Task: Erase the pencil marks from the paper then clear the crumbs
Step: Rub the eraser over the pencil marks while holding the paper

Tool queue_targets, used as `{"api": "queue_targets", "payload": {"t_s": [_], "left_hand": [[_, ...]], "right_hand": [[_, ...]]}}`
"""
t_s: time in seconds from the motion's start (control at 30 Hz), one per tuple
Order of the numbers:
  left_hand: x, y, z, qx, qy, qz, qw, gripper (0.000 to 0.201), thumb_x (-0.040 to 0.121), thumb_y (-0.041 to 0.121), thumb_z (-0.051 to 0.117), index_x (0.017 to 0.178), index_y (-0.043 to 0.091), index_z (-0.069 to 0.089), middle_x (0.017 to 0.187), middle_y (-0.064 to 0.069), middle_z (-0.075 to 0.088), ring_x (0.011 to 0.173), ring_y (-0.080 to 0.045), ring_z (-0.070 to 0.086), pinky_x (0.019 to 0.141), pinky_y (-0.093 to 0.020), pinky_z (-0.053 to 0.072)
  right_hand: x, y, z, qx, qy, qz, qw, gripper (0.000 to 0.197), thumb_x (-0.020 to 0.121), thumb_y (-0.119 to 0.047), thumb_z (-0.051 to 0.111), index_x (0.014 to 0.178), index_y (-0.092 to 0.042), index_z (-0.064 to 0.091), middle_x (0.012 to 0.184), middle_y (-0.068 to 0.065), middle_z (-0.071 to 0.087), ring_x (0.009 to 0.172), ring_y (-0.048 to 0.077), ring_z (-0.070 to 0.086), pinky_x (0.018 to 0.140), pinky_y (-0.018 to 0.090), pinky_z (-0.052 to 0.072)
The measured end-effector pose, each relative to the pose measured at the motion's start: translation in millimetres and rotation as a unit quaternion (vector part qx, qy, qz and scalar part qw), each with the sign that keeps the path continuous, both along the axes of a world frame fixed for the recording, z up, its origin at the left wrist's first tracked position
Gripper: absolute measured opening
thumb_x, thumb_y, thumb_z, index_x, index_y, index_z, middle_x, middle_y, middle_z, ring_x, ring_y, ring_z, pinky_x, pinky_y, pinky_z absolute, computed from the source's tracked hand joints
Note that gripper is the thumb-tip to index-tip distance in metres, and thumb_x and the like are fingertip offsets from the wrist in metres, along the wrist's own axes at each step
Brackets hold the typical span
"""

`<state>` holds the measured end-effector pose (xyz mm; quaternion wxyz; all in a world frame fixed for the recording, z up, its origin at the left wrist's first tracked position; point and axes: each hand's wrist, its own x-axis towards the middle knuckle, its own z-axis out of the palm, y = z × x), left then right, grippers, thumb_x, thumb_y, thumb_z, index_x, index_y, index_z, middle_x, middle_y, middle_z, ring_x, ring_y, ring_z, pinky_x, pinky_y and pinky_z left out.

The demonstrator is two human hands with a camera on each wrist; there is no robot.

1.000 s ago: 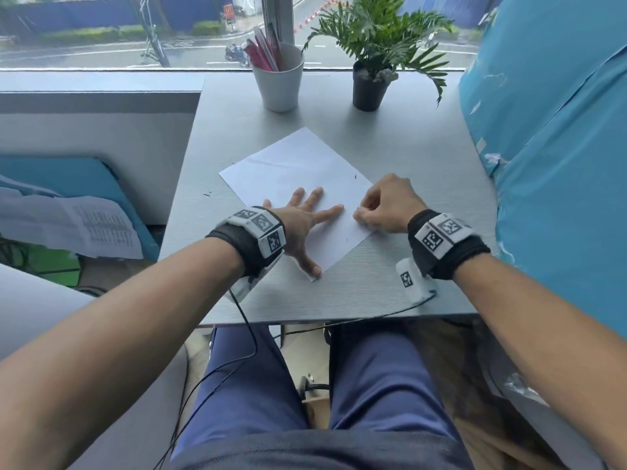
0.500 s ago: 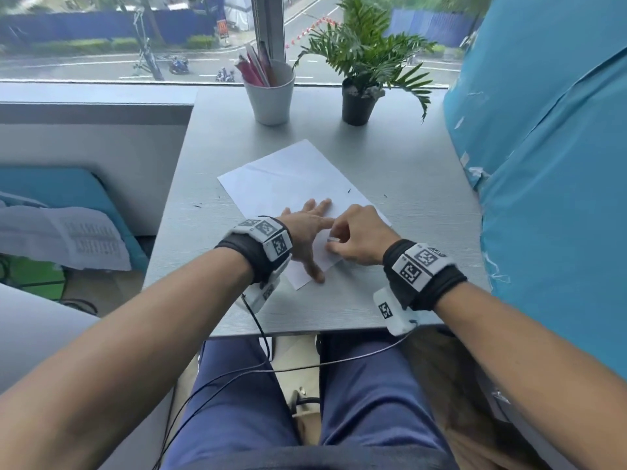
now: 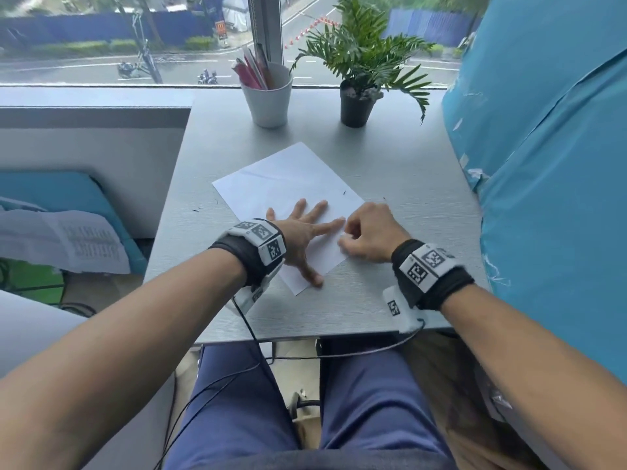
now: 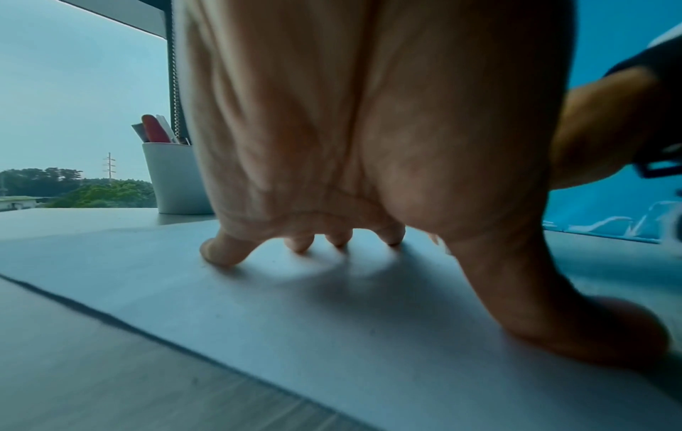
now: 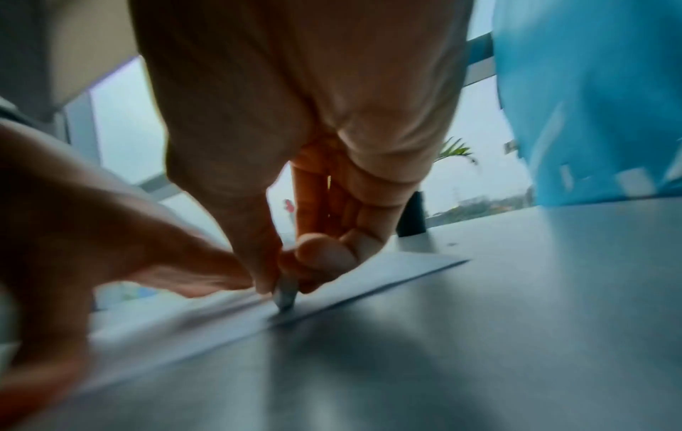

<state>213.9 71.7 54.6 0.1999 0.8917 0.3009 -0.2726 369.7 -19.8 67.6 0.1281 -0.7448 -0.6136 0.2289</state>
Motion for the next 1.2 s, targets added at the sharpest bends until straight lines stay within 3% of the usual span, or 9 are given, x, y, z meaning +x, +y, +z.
{"api": "queue_targets", "payload": {"t_s": [0.1,0.23,0.33,0.4,0.57,0.73,0.93,1.1,1.2], "left_hand": [[1.8,1.1,-0.6,0.013,0.01,-0.008,1.0,0.135,0.058,0.069,0.082,0.15,0.054,-0.016,0.158,0.011,-0.036,0.146,-0.029,-0.032,0.105,-0.082,-0.003],[1.5,0.6,2.0,0.006,0.007,-0.007,1.0,0.134,0.059,0.067,0.083,0.149,0.056,-0.016,0.158,0.012,-0.035,0.146,-0.028,-0.032,0.105,-0.081,-0.003],[4.3,0.5,0.4,0.012,0.022,-0.009,1.0,0.137,0.058,0.069,0.083,0.15,0.054,-0.017,0.157,0.011,-0.037,0.146,-0.029,-0.032,0.104,-0.082,-0.001],[6.1,1.7,0.0,0.016,0.025,-0.011,0.999,0.139,0.056,0.069,0.083,0.149,0.054,-0.019,0.156,0.01,-0.039,0.146,-0.03,-0.032,0.104,-0.083,0.0],[4.0,1.7,3.6,0.009,0.029,-0.009,1.0,0.137,0.056,0.069,0.083,0.147,0.057,-0.018,0.157,0.012,-0.037,0.146,-0.029,-0.032,0.105,-0.081,-0.001],[9.4,0.3,3.5,0.02,0.042,-0.013,0.999,0.139,0.058,0.067,0.084,0.151,0.049,-0.018,0.156,0.009,-0.039,0.145,-0.032,-0.032,0.103,-0.083,0.004],[5.6,1.7,2.8,0.007,0.033,-0.007,0.999,0.137,0.056,0.069,0.083,0.149,0.054,-0.016,0.157,0.011,-0.038,0.145,-0.028,-0.033,0.104,-0.082,-0.001],[7.0,0.3,4.7,0.007,0.033,-0.004,0.999,0.132,0.06,0.065,0.084,0.154,0.048,-0.006,0.156,0.01,-0.039,0.144,-0.031,-0.034,0.103,-0.084,0.001],[3.2,4.1,1.2,0.002,0.014,-0.005,1.0,0.137,0.055,0.07,0.084,0.15,0.053,-0.013,0.156,0.013,-0.038,0.145,-0.028,-0.035,0.103,-0.083,-0.003]], "right_hand": [[-22.7,-11.3,-1.4,-0.029,0.008,0.075,0.997,0.02,0.075,-0.021,0.069,0.058,-0.009,0.066,0.062,0.003,0.064,0.058,0.017,0.059,0.054,0.027,0.047],[27.2,11.1,4.4,0.02,-0.007,-0.057,0.998,0.013,0.076,-0.023,0.071,0.067,-0.014,0.072,0.064,-0.002,0.063,0.063,0.012,0.058,0.059,0.017,0.04],[-11.8,-3.2,-3.2,-0.009,-0.024,0.034,0.999,0.02,0.076,-0.022,0.068,0.06,-0.013,0.064,0.062,0.003,0.061,0.056,0.011,0.05,0.056,0.015,0.036],[-22.8,-9.4,-8.9,-0.026,0.008,0.074,0.997,0.02,0.075,-0.021,0.069,0.059,-0.008,0.068,0.059,0.005,0.065,0.05,0.006,0.048,0.05,0.01,0.033],[30.6,16.7,-0.2,0.013,-0.009,-0.068,0.998,0.013,0.076,-0.025,0.073,0.072,-0.012,0.076,0.072,0.002,0.069,0.069,0.011,0.06,0.066,0.018,0.043],[-40.5,-3.9,-13.0,-0.006,0.005,0.087,0.996,0.017,0.076,-0.022,0.066,0.063,-0.012,0.068,0.07,0.004,0.068,0.064,0.017,0.059,0.065,0.026,0.049],[12.3,20.5,-3.3,0.021,-0.008,-0.046,0.999,0.015,0.077,-0.026,0.073,0.076,-0.012,0.078,0.074,0.002,0.072,0.069,0.012,0.06,0.064,0.019,0.042],[-38.3,2.7,-14.1,-0.002,0.02,0.063,0.998,0.019,0.078,-0.024,0.065,0.073,-0.011,0.077,0.074,0.005,0.073,0.069,0.02,0.067,0.067,0.026,0.053],[-0.8,20.0,-2.9,0.008,0.037,-0.047,0.998,0.012,0.075,-0.024,0.073,0.072,-0.013,0.078,0.07,0.003,0.073,0.067,0.014,0.066,0.06,0.019,0.048]]}}
